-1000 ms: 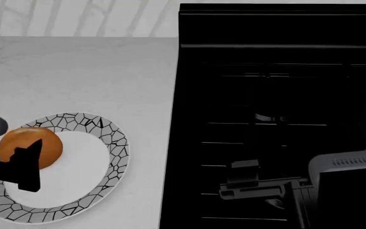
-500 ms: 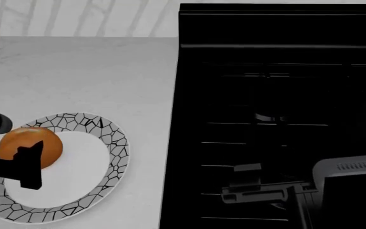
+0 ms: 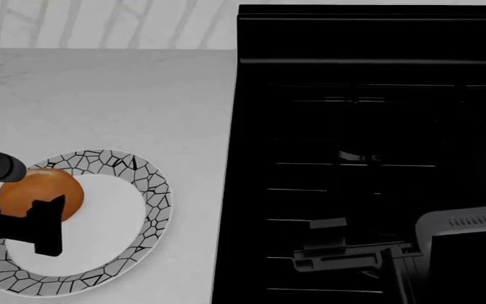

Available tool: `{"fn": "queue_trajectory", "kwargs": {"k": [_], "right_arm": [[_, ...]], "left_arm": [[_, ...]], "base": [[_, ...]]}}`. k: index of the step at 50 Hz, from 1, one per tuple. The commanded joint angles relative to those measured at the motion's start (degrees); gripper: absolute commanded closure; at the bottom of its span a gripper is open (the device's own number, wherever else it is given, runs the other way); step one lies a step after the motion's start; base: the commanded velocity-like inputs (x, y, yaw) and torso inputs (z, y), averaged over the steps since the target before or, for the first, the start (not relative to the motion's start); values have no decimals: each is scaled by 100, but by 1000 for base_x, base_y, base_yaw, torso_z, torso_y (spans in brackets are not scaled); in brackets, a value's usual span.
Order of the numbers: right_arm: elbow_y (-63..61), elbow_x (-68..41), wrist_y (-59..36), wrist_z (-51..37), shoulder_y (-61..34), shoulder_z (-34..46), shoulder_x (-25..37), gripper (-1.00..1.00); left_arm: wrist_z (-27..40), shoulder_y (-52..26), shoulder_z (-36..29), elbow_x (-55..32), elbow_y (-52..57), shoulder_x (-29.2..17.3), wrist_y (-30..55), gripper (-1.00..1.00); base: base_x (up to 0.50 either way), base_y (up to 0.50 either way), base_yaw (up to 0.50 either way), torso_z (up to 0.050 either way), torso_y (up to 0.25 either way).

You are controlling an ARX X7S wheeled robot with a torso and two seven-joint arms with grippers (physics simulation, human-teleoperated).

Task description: Pick the chicken breast from the plate and place it in the pan.

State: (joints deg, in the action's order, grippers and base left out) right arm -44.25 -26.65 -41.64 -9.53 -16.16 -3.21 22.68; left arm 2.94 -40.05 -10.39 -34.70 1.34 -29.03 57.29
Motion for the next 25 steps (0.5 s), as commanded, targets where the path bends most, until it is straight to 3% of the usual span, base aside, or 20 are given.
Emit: {"fn": "queue_trajectory", "kwargs": {"k": [1, 13, 14, 25], "right_arm": [[-62, -68, -50, -34, 24, -32, 31, -100], [-58, -83, -10, -58, 91, -31, 36, -100], [-54, -69, 5, -59, 94, -20, 38, -100], [-65, -111, 0, -88, 100, -19, 39, -100]], "left_arm": [[-34, 29, -58, 33, -157, 34, -76, -100], [-102, 16, -150, 103, -334, 57, -221, -100], [-82, 25, -157, 123, -319, 52, -238, 100], [-41, 89, -106, 87, -200, 18, -255, 100]], "base": [[0, 0, 0, 0, 0], [1, 0, 0, 0, 0], [0, 0, 0, 0, 0], [1, 0, -1, 0, 0]]}}
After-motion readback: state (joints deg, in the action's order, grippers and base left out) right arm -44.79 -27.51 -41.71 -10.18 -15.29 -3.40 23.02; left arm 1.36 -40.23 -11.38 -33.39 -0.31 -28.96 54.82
